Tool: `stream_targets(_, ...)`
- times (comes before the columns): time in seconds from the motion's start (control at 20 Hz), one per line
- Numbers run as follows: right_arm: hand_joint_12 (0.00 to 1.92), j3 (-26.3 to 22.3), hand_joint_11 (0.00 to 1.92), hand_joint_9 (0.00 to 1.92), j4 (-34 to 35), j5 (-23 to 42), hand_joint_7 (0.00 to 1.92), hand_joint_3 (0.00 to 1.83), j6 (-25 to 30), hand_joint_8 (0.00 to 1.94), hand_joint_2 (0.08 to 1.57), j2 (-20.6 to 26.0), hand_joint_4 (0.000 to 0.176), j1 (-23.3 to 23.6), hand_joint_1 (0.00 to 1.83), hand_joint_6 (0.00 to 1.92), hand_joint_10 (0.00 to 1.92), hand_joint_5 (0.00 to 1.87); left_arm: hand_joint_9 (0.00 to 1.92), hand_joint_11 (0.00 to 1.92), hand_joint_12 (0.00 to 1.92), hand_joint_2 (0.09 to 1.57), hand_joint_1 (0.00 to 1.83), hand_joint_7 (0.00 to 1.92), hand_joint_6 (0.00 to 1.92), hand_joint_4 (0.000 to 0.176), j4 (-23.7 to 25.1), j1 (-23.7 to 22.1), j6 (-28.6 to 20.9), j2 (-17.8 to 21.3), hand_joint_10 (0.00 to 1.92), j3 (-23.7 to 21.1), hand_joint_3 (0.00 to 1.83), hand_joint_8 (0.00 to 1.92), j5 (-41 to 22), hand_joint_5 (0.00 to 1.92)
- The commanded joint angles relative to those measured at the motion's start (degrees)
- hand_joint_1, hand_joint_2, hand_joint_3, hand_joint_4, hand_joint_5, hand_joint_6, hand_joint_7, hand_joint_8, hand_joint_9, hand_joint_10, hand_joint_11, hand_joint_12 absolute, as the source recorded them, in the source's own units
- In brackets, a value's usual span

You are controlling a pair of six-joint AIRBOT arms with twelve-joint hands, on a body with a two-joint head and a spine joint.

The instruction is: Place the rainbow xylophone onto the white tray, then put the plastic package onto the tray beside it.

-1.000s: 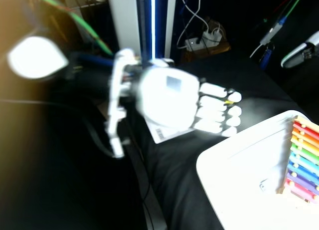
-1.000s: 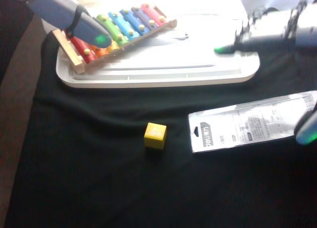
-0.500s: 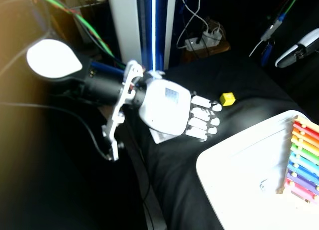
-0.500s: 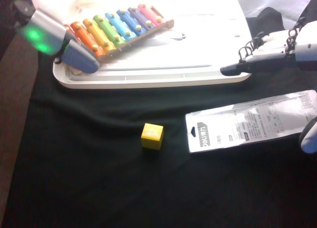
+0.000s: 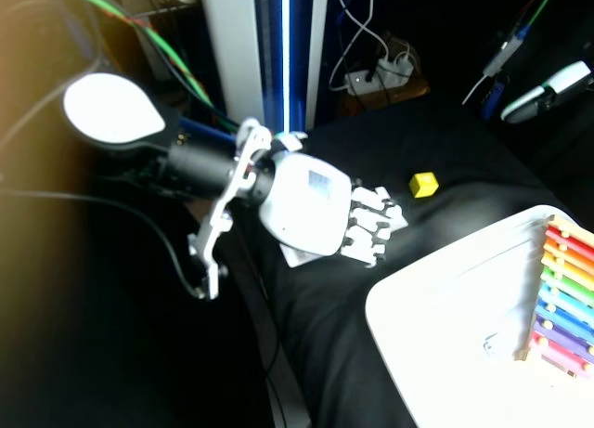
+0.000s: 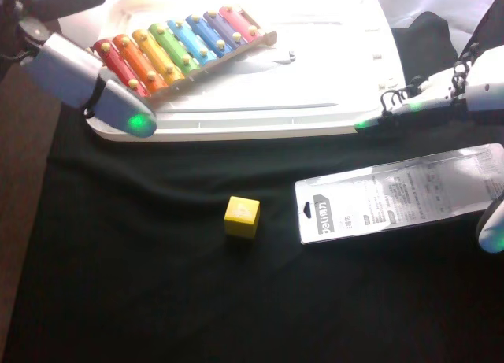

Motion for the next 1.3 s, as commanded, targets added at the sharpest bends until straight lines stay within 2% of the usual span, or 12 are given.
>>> stream_targets(0.0,0.93,-0.2,0.13,0.34,3.0,0.7,0.24,0.0,0.5,0.0,0.62,0.1,0.052,0.5,0.43,0.0,0.01,0.01,0.0,0.0,0.0,0.64,0.58,0.0,0.0,0.121,-2.4,-0.3,-0.2,0.3,0.0,-0.1,0.0,0.0,-3.3,0.0)
stream_targets(0.05,0.99,-0.2,0.16,0.38,2.7,0.4,0.25,0.0,0.6,0.0,0.62,0.2,0.05,0.4,0.43,0.0,0.01,0.01,0.0,0.0,0.0,0.64,0.61,0.0,0.0,0.139,-2.5,0.0,-0.2,0.3,0.0,-0.2,0.0,0.0,-3.3,0.0)
stream_targets(0.1,1.05,-0.3,0.15,0.42,2.6,0.2,0.29,0.0,0.6,0.0,0.61,0.2,0.046,0.3,0.42,0.0,0.01,0.03,0.0,0.0,0.0,0.63,0.61,0.0,0.0,0.144,-2.7,0.3,-0.2,0.4,0.0,-0.3,0.0,0.0,-3.2,0.0)
stream_targets(0.15,1.06,-0.3,0.15,0.41,2.5,-0.3,0.28,0.0,0.6,0.0,0.61,0.3,0.045,0.0,0.43,0.0,0.0,0.02,0.0,0.0,0.0,0.62,0.64,0.0,0.0,0.17,-2.9,0.6,-0.1,0.4,0.0,-0.4,0.0,0.0,-3.2,0.0)
stream_targets(0.2,1.06,-0.3,0.13,0.38,2.5,-0.6,0.26,0.0,0.6,0.0,0.62,0.4,0.046,-0.3,0.45,0.0,0.0,0.01,0.0,0.0,0.0,0.63,0.65,0.0,0.0,0.175,-2.9,0.7,-0.1,0.5,0.0,-0.5,0.0,0.0,-3.2,0.0)
stream_targets(0.35,1.03,-0.3,0.08,0.31,2.5,-1.9,0.21,0.0,0.6,0.0,0.62,0.4,0.035,-1.1,0.51,0.0,0.0,0.01,0.0,0.0,0.0,0.65,0.65,0.0,0.0,0.176,-3.3,1.4,0.0,0.8,0.0,-0.8,0.0,0.0,-3.1,0.0)
stream_targets(0.4,1.02,-0.3,0.06,0.32,2.5,-2.1,0.22,0.0,0.6,0.01,0.62,0.5,0.002,-1.2,0.5,0.01,0.0,0.02,0.0,0.0,0.0,0.64,0.68,0.0,0.0,0.176,-3.3,1.6,0.0,0.8,0.0,-0.9,0.0,0.0,-3.1,0.0)
stream_targets(0.65,0.88,-0.3,0.0,0.23,2.5,-3.0,0.2,0.0,0.6,0.0,0.58,0.4,0.0,-1.6,0.53,0.01,0.0,0.1,0.0,0.0,0.0,0.64,0.69,0.0,0.0,0.176,-4.2,2.7,0.9,0.9,0.0,-1.4,0.0,0.0,-3.1,0.0)
stream_targets(0.7,0.75,-0.3,0.0,0.19,2.5,-3.2,0.17,0.0,0.6,0.0,0.56,0.4,0.0,-1.6,0.53,0.0,0.01,0.09,0.0,0.0,0.0,0.63,0.69,0.0,0.0,0.176,-4.4,2.9,1.0,0.9,0.0,-1.4,0.0,0.0,-3.1,0.0)
stream_targets(0.9,0.62,0.0,0.03,0.19,2.4,-3.9,0.19,0.0,0.6,0.0,0.55,0.1,0.0,-1.9,0.51,0.0,0.0,0.09,0.0,0.0,0.0,0.65,0.76,0.0,0.0,0.176,-4.9,3.6,1.1,0.9,0.0,-1.5,0.0,0.0,-3.1,0.0)
stream_targets(1.1,0.39,0.3,0.04,0.15,2.4,-4.3,0.15,0.0,0.6,0.0,0.54,-0.1,0.0,-1.9,0.51,0.0,0.0,0.06,0.0,0.0,0.0,0.67,0.77,0.0,0.0,0.176,-5.9,4.5,1.6,0.8,0.0,-1.6,0.01,0.0,-3.3,0.0)
stream_targets(1.25,0.23,0.7,0.14,0.14,2.0,-5.0,0.12,0.0,0.6,0.0,0.55,-0.6,0.0,-2.0,0.58,0.0,0.0,0.06,0.0,0.0,0.0,0.66,0.82,0.0,0.0,0.176,-6.8,5.0,2.2,0.7,0.0,-1.6,0.0,0.0,-3.5,0.0)
